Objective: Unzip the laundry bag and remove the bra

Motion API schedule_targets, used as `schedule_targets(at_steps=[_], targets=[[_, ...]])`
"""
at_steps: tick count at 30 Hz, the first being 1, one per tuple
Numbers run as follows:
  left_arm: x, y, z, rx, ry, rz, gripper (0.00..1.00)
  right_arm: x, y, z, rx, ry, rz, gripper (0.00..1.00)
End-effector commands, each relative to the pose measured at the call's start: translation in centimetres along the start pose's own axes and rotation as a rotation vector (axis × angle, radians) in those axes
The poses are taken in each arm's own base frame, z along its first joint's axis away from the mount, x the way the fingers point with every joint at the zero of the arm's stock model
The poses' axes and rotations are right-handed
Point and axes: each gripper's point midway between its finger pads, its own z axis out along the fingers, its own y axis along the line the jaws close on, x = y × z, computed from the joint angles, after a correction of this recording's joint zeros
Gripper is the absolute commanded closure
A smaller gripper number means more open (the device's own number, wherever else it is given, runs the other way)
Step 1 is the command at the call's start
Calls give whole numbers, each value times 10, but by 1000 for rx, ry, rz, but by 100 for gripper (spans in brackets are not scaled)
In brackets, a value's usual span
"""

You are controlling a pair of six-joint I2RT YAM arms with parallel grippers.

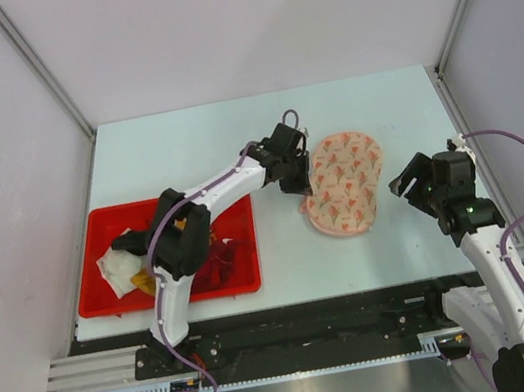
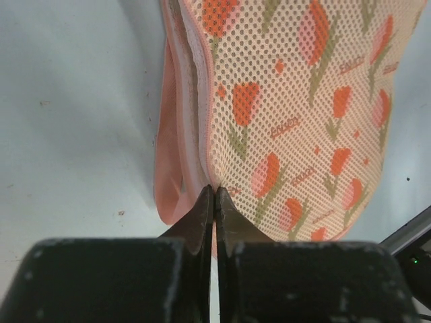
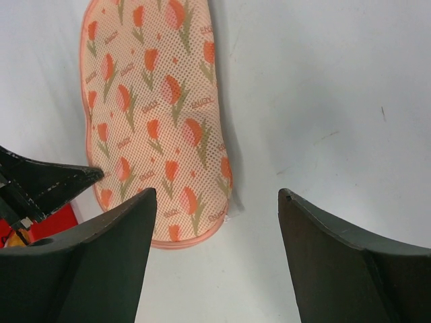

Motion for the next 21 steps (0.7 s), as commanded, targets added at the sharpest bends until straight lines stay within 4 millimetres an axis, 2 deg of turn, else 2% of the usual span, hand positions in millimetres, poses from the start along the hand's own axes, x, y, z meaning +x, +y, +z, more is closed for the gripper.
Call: schedule_targets(at_steps=[1,5,6,8,9,11,12,13,14,15,17,20,21], targets=[[-42,-42,-63,61,-161,108,100,-10,11,-8,-48,-44,18,24],[-51,-74,-97,107,-218,179,100,-18,5,-16,-34,-82,50,25],[-51,-88,-103,131,-228,207,100,-23,-2,-18,-2,-116,75,25],[-45,-102,-105,148,-218,239,100,-33,-2,-30,-13,-186,90,25],[-40,-118,-107,173,-219,285,100,-40,-5,-35,-5,-228,101,25],[-30,-135,-97,209,-205,322,99,-47,-6,-44,-10,-276,124,25],[-20,-153,-97,260,-184,356,100,-54,-9,-53,-5,-325,141,25],[-17,-161,-96,282,-177,366,100,-52,-15,-55,19,-332,171,25],[-11,-165,-85,299,-150,373,100,-53,-20,-58,35,-349,187,25],[-6,-182,-89,357,-136,391,100,-56,-24,-63,48,-380,196,25],[0,-199,-87,425,-119,401,100,-54,-31,-68,71,-390,209,26],[14,-211,-71,455,-76,421,99,-53,-43,-76,110,-420,230,25],[18,-213,-60,450,-60,435,100,-53,-46,-78,121,-435,234,25]])
